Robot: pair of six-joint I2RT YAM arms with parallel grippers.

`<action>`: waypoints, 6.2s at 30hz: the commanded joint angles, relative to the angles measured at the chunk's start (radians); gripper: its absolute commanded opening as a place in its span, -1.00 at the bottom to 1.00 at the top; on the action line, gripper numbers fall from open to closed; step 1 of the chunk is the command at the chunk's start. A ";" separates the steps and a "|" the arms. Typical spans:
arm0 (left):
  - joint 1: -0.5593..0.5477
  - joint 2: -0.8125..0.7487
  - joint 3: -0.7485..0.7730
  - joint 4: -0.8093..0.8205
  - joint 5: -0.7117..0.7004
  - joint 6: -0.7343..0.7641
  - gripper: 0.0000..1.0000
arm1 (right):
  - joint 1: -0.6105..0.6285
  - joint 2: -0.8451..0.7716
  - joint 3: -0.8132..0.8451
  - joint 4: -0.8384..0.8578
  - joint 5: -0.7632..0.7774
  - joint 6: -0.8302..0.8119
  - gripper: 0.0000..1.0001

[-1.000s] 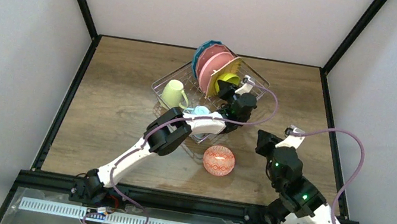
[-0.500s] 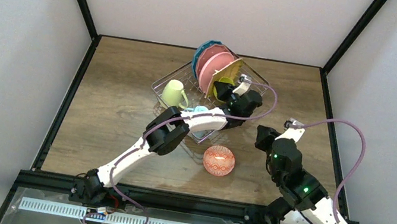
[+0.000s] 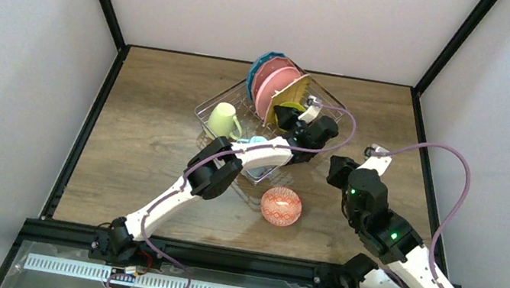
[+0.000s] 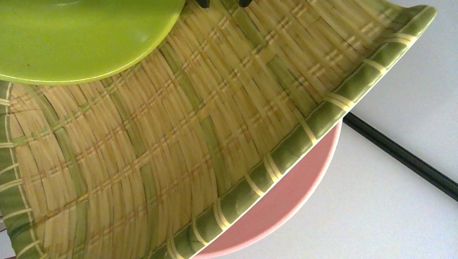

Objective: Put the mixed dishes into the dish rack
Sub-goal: Place the bowl on the dish rack.

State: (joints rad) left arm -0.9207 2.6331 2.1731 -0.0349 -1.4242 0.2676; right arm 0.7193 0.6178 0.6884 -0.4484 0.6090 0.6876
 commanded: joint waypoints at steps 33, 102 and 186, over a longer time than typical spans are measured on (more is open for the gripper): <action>0.019 -0.300 0.102 -0.665 0.334 -0.458 0.64 | -0.003 0.256 0.452 -0.132 0.186 -0.032 0.45; 0.082 -0.824 -0.296 -0.792 0.804 -0.792 0.69 | -0.333 1.605 1.392 -0.120 -0.343 -0.232 0.37; 0.082 -0.924 -0.402 -0.749 0.924 -0.855 0.68 | -0.211 1.197 0.858 -0.048 -0.374 -0.414 0.39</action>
State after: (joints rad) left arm -0.8436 1.7535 1.8034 -0.7967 -0.5152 -0.5838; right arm 0.4995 1.8721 1.5787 -0.4999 0.2214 0.2924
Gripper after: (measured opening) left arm 0.842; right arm 0.694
